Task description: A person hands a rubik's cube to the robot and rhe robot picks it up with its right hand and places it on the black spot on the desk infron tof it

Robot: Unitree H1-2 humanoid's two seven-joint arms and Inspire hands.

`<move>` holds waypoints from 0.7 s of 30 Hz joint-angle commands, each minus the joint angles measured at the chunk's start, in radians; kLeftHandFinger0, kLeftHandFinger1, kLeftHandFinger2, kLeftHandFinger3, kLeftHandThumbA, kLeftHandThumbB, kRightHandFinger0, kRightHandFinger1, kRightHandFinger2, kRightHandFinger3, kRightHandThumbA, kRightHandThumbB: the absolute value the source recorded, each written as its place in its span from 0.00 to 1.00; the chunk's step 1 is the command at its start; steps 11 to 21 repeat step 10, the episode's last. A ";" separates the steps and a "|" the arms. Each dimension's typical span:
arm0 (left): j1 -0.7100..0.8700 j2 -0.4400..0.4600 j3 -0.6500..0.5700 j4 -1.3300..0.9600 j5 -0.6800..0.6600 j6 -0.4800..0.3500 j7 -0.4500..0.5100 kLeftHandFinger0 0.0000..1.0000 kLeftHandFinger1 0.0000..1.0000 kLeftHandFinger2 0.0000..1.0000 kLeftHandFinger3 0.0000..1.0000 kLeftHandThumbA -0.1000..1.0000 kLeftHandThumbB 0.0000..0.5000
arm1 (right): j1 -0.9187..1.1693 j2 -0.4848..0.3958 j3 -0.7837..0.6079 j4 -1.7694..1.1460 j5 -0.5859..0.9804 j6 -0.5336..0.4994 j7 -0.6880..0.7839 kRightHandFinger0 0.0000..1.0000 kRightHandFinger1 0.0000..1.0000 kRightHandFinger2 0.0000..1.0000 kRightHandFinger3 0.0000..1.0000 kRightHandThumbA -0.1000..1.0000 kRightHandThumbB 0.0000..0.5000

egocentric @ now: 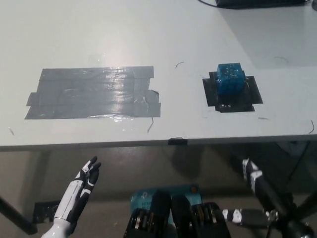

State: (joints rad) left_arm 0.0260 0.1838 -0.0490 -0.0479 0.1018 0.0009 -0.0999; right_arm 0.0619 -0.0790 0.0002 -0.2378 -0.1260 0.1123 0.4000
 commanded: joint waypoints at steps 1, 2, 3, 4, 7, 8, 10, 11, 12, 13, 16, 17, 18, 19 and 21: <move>0.004 -0.009 -0.004 -0.020 -0.003 -0.057 0.004 1.00 1.00 1.00 1.00 0.97 0.37 | -0.017 0.008 -0.018 0.076 0.045 -0.212 -0.085 1.00 1.00 1.00 1.00 1.00 0.51; 0.006 -0.010 -0.006 -0.022 -0.001 -0.058 0.005 1.00 1.00 1.00 1.00 0.97 0.37 | -0.015 0.004 -0.018 0.078 0.045 -0.212 -0.084 1.00 1.00 1.00 1.00 1.00 0.52; 0.007 -0.011 -0.007 -0.023 0.003 -0.067 0.007 1.00 1.00 1.00 1.00 0.97 0.36 | -0.016 -0.002 -0.014 0.091 0.043 -0.213 -0.083 1.00 1.00 1.00 1.00 1.00 0.53; 0.008 -0.012 -0.007 -0.022 0.003 -0.070 0.007 1.00 1.00 1.00 1.00 0.97 0.36 | -0.015 -0.005 -0.012 0.095 0.043 -0.215 -0.085 1.00 1.00 1.00 1.00 1.00 0.55; 0.003 -0.012 -0.004 -0.021 -0.004 -0.069 0.004 1.00 1.00 1.00 1.00 0.97 0.38 | -0.021 -0.012 -0.006 0.115 0.045 -0.218 -0.088 1.00 1.00 1.00 1.00 1.00 0.55; 0.002 -0.012 -0.003 -0.023 -0.008 -0.066 0.003 1.00 1.00 1.00 1.00 0.97 0.38 | -0.023 -0.014 -0.005 0.118 0.048 -0.217 -0.088 1.00 1.00 1.00 1.00 1.00 0.55; 0.002 -0.012 -0.002 -0.024 -0.009 -0.064 0.002 1.00 1.00 1.00 1.00 0.97 0.39 | -0.024 -0.017 -0.003 0.120 0.050 -0.219 -0.088 1.00 1.00 1.00 1.00 1.00 0.54; 0.002 -0.012 -0.002 -0.024 -0.009 -0.064 0.002 1.00 1.00 1.00 1.00 0.97 0.39 | -0.024 -0.017 -0.003 0.120 0.050 -0.219 -0.088 1.00 1.00 1.00 1.00 1.00 0.54; 0.002 -0.012 -0.002 -0.024 -0.009 -0.064 0.002 1.00 1.00 1.00 1.00 0.97 0.39 | -0.024 -0.017 -0.003 0.120 0.050 -0.219 -0.088 1.00 1.00 1.00 1.00 1.00 0.54; 0.002 -0.012 -0.002 -0.024 -0.009 -0.064 0.002 1.00 1.00 1.00 1.00 0.97 0.39 | -0.024 -0.017 -0.003 0.120 0.050 -0.219 -0.088 1.00 1.00 1.00 1.00 1.00 0.54; 0.002 -0.012 -0.002 -0.024 -0.009 -0.064 0.002 1.00 1.00 1.00 1.00 0.97 0.39 | -0.024 -0.017 -0.003 0.120 0.050 -0.219 -0.088 1.00 1.00 1.00 1.00 1.00 0.54; 0.002 -0.012 -0.002 -0.024 -0.009 -0.064 0.002 1.00 1.00 1.00 1.00 0.97 0.39 | -0.024 -0.017 -0.003 0.120 0.050 -0.219 -0.088 1.00 1.00 1.00 1.00 1.00 0.54; 0.002 -0.012 -0.002 -0.024 -0.009 -0.064 0.002 1.00 1.00 1.00 1.00 0.97 0.39 | -0.024 -0.017 -0.003 0.120 0.050 -0.219 -0.088 1.00 1.00 1.00 1.00 1.00 0.54; 0.002 -0.012 -0.002 -0.024 -0.009 -0.064 0.002 1.00 1.00 1.00 1.00 0.97 0.39 | -0.024 -0.017 -0.003 0.120 0.050 -0.219 -0.088 1.00 1.00 1.00 1.00 1.00 0.54; 0.002 -0.012 -0.002 -0.024 -0.009 -0.064 0.002 1.00 1.00 1.00 1.00 0.97 0.39 | -0.024 -0.017 -0.003 0.120 0.050 -0.219 -0.088 1.00 1.00 1.00 1.00 1.00 0.54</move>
